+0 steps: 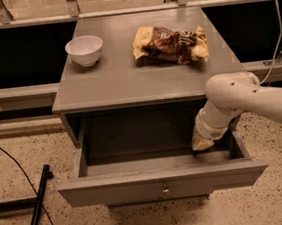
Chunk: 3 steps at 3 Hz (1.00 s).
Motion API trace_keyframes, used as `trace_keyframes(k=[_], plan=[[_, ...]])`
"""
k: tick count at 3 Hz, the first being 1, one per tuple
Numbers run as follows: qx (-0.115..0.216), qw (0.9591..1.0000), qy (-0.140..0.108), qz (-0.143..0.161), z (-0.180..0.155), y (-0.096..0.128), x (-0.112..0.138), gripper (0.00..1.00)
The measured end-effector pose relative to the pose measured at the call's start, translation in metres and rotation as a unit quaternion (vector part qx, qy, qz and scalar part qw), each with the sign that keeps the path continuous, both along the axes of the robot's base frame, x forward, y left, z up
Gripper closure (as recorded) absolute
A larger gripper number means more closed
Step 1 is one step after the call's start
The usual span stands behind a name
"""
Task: Open top drawer
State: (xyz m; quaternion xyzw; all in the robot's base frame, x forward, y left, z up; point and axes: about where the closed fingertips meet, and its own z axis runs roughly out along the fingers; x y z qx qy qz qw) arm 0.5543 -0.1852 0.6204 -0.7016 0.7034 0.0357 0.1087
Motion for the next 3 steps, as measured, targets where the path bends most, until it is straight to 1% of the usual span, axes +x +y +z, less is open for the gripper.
trace_keyframes(k=[1, 2, 3], plan=[[0.012, 0.9998, 0.014, 0.002, -0.011, 0.005, 0.001, 1.00], [0.026, 0.9995, 0.018, 0.008, 0.000, 0.019, -0.012, 1.00], [0.046, 0.9973, 0.056, -0.002, -0.003, 0.032, -0.045, 1.00]])
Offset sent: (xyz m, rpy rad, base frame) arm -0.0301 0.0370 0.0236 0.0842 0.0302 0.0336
